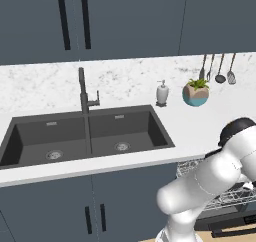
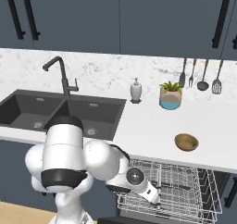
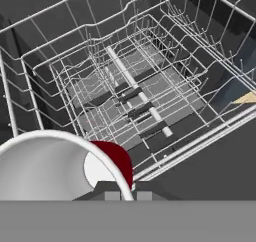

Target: Pick up the cup and bowl from the counter, place them in the dishwasher, and close the dishwasher door.

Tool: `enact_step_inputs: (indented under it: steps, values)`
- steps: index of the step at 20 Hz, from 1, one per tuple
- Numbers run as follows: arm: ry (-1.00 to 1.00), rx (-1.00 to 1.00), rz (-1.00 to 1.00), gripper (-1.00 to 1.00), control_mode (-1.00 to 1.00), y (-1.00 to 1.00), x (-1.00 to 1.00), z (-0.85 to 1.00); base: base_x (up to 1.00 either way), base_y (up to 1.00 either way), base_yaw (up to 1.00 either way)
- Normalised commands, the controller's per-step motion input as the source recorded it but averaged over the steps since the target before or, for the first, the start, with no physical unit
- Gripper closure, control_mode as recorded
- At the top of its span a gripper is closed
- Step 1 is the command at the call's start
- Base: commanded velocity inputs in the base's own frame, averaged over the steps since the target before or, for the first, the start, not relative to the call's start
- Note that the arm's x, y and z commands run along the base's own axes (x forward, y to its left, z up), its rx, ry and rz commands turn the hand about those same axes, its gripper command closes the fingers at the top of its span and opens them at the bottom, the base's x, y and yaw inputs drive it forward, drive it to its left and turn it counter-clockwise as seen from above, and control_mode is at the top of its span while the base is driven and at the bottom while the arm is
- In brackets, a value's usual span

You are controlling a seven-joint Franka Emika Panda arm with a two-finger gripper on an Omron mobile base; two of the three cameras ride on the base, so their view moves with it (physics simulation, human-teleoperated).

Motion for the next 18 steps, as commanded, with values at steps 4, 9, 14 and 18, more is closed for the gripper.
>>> enact_step_inputs:
  steps: [4,9,14,18]
  values:
    - [0.16,0.00,0.09,1.00,-1.00,0.00,0.08,0.00,0.00,0.00,0.00]
    - [0.04,0.00,0.06,1.00,-1.00,0.00,-0.01,-0.15,0.00,0.00,0.00]
    - [-0.03,0.01,0.04,1.00,-1.00,-0.07,-0.01,-0.16,0.00,0.00,0.00]
    - [-0.02,0.03,0.00,1.00,-1.00,-0.26,0.00,-0.07,0.00,0.00,0.00]
